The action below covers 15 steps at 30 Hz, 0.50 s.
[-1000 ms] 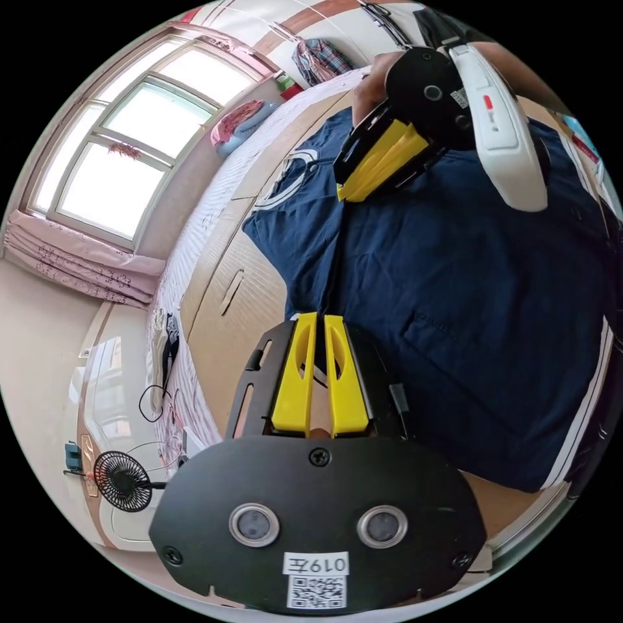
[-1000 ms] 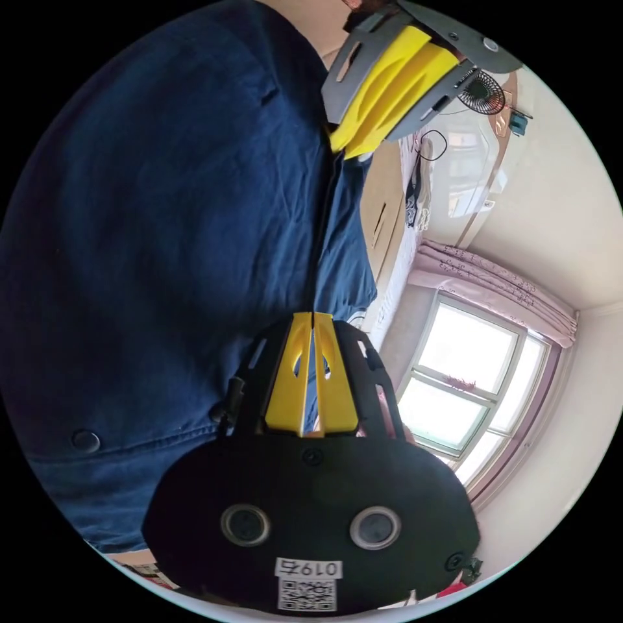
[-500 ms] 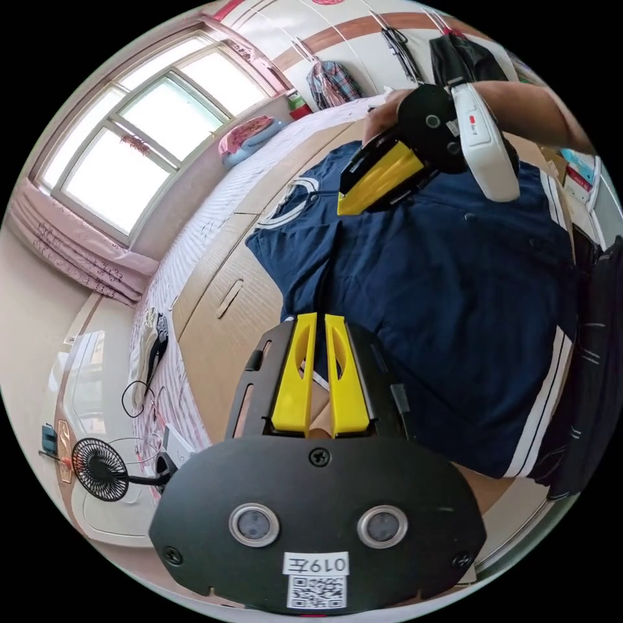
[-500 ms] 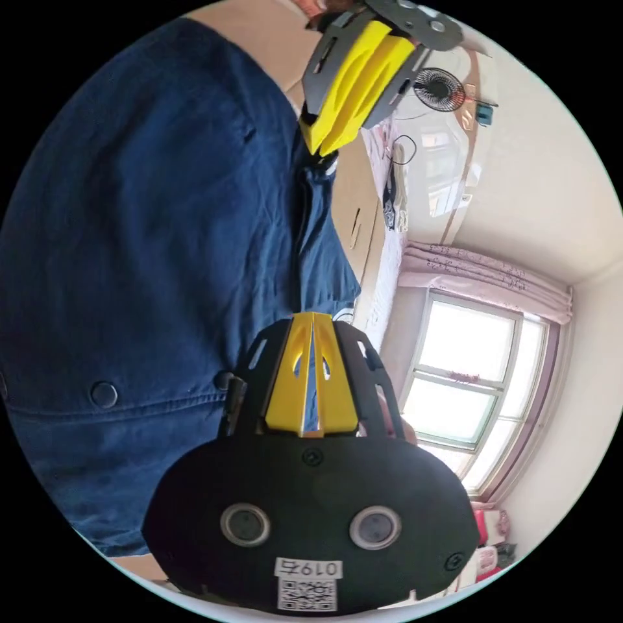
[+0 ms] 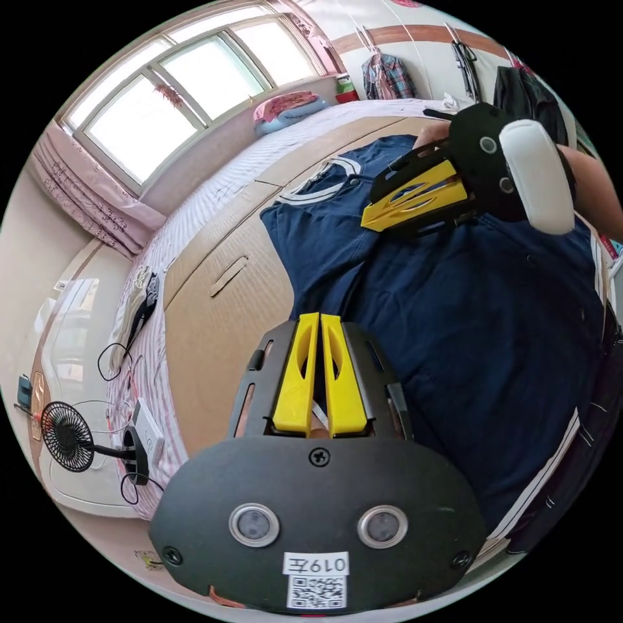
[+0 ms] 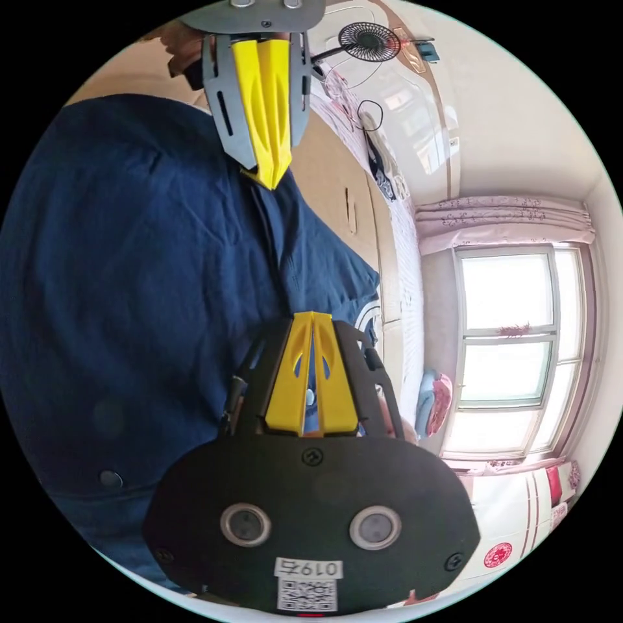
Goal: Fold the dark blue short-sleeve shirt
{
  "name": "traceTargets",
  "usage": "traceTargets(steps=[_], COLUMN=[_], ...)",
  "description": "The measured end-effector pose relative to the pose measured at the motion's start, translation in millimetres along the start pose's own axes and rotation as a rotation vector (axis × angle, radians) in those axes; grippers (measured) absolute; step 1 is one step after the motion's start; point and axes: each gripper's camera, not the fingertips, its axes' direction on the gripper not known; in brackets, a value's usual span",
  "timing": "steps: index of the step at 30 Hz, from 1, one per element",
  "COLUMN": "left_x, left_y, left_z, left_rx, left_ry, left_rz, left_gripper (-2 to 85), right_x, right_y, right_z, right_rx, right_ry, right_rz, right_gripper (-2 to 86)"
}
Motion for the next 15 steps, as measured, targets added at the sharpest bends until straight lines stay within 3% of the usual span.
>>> traceTargets(steps=[7, 12, 15], left_x=[-113, -186, -211], left_y=[46, 71, 80], left_z=[-34, -9, 1], left_rx=[0.199, 0.178, 0.184], left_ry=[0.134, 0.433, 0.506], left_rz=[-0.42, -0.558, -0.608], left_gripper=[3.2, 8.0, 8.8], right_x=[132, 264, 333], right_y=[69, 138, 171], right_z=[16, 82, 129], right_rx=[0.081, 0.219, 0.302], right_ry=[-0.169, -0.553, -0.704], right_rz=[0.437, 0.796, 0.897], right_gripper=[-1.0, -0.9, -0.8])
